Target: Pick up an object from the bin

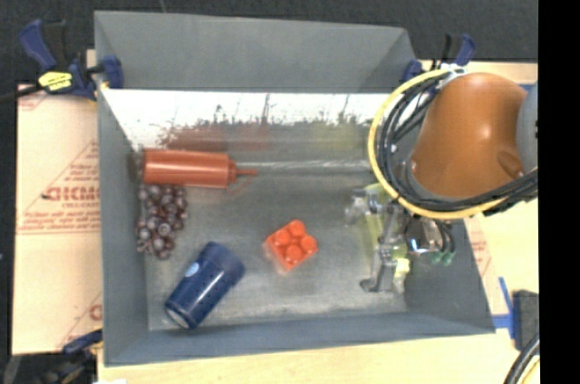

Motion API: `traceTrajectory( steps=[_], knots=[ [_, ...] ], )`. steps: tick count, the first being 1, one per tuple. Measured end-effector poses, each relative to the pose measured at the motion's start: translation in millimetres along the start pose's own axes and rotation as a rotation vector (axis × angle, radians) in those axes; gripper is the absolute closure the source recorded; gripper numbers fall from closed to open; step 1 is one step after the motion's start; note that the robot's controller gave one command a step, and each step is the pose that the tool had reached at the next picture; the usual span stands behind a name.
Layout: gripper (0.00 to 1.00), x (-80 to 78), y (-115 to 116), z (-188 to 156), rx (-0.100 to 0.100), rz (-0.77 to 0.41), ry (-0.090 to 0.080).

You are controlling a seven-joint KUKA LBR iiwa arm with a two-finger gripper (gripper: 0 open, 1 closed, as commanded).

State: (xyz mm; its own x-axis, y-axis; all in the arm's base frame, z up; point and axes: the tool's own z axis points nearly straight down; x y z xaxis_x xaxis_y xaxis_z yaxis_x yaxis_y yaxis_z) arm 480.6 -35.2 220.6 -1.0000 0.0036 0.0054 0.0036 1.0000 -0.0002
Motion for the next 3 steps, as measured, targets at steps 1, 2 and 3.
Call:
traceTrajectory(
  steps=[1,2,3],
  knots=[
    [0.00,-1.6,0.0,-4.3,0.001,-0.003,-0.009],
    [0.00,-61.9,55.8,134.2,0.003,-0.182,-0.014],
    [0.00,-75.6,68.6,74.3,0.005,-0.302,-0.023]
  ],
)
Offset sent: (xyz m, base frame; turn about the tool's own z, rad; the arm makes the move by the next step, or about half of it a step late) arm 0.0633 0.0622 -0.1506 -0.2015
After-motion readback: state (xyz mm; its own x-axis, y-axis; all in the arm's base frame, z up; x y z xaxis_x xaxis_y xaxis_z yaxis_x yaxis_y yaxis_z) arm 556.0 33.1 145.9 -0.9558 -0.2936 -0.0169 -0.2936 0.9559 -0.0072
